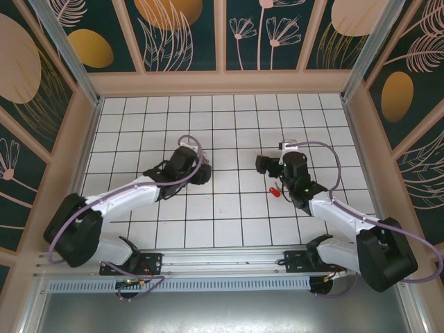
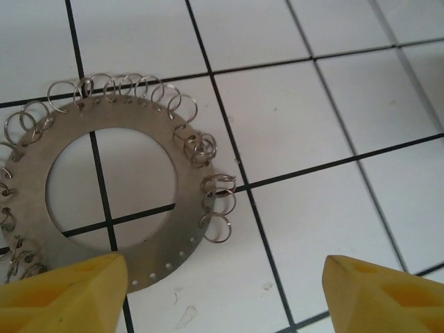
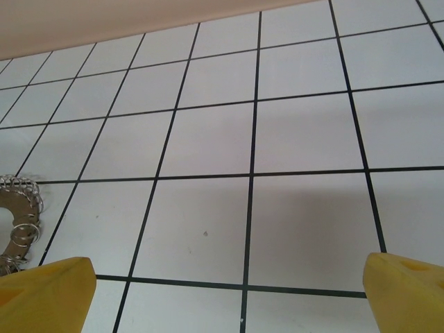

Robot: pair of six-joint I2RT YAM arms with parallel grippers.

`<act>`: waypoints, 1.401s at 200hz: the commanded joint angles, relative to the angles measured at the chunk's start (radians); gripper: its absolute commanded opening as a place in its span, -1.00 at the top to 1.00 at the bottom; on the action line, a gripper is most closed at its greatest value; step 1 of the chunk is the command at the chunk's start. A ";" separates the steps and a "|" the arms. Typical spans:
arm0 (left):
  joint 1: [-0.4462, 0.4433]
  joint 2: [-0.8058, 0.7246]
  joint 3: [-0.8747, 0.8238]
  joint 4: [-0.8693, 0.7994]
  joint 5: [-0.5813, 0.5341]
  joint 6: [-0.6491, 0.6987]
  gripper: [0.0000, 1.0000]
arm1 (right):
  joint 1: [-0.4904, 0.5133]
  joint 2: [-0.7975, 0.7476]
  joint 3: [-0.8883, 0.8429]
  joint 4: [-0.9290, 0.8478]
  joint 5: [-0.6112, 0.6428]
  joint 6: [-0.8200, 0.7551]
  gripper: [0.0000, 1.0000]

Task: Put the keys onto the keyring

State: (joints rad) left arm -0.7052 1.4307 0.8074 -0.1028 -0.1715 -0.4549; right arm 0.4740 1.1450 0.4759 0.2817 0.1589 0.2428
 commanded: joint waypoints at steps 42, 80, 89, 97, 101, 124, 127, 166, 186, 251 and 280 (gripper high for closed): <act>-0.129 0.251 0.218 -0.181 -0.263 -0.114 -0.23 | -0.019 -0.028 -0.010 0.028 -0.012 0.004 -0.98; -0.133 0.277 0.227 -0.196 -0.263 -0.134 -0.18 | -0.056 -0.052 -0.032 0.040 -0.051 0.019 -0.98; -0.132 0.277 0.227 -0.205 -0.266 -0.136 -0.18 | -0.060 -0.057 -0.036 0.042 -0.055 0.022 -0.98; -0.133 0.298 0.228 -0.213 -0.264 -0.138 -0.17 | -0.061 -0.059 -0.041 0.046 -0.057 0.024 -0.98; -0.134 0.309 0.228 -0.216 -0.265 -0.139 -0.18 | -0.063 -0.060 -0.043 0.048 -0.059 0.024 -0.98; -0.136 0.339 0.232 -0.219 -0.266 -0.145 -0.09 | -0.072 -0.057 -0.049 0.056 -0.069 0.016 -0.98; -0.137 0.342 0.234 -0.220 -0.267 -0.145 -0.06 | -0.073 -0.055 -0.049 0.054 -0.070 0.015 -0.98; -0.137 0.390 0.268 -0.242 -0.316 -0.148 0.15 | -0.084 -0.060 -0.051 0.053 -0.087 0.015 -0.98; -0.136 0.424 0.301 -0.262 -0.335 -0.140 0.29 | -0.088 -0.060 -0.054 0.056 -0.094 0.013 -0.98; -0.137 0.460 0.325 -0.282 -0.341 -0.143 0.38 | -0.098 -0.067 -0.059 0.063 -0.104 0.017 -0.98; -0.136 0.472 0.325 -0.282 -0.344 -0.145 0.44 | -0.103 -0.065 -0.057 0.064 -0.110 0.017 -0.98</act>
State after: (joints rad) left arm -0.8379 1.8751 1.1168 -0.3531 -0.4843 -0.5896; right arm 0.3832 1.1004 0.4286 0.3103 0.0574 0.2462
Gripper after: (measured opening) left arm 0.296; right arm 0.990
